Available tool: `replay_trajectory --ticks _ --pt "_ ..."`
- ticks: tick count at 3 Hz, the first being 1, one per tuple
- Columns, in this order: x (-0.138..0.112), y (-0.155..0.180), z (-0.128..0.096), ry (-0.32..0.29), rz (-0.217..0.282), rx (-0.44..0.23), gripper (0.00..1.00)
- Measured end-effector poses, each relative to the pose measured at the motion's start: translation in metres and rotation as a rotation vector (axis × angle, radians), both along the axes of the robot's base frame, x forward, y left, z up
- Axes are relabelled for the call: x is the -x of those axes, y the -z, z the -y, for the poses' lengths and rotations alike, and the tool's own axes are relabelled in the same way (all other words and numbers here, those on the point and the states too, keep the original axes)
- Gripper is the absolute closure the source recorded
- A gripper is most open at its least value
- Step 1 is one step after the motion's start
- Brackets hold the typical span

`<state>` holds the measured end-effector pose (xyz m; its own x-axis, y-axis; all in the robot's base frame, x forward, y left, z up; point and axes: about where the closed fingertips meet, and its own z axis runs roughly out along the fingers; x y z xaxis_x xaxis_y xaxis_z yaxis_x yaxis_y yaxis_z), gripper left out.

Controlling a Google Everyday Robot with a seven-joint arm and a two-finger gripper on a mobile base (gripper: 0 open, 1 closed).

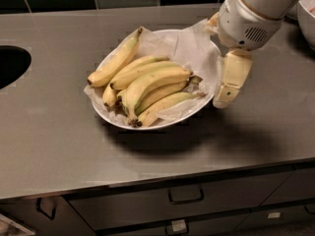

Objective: Pick banana from white bowl

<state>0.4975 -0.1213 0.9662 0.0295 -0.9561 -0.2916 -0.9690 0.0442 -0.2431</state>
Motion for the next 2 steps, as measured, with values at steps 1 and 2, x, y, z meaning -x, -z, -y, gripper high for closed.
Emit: replay_trajectory --ticks 1,2 --pt "0.0 0.0 0.0 0.0 0.0 0.0 0.0" --pt "-0.002 0.0 -0.013 -0.033 0.001 0.009 0.0"
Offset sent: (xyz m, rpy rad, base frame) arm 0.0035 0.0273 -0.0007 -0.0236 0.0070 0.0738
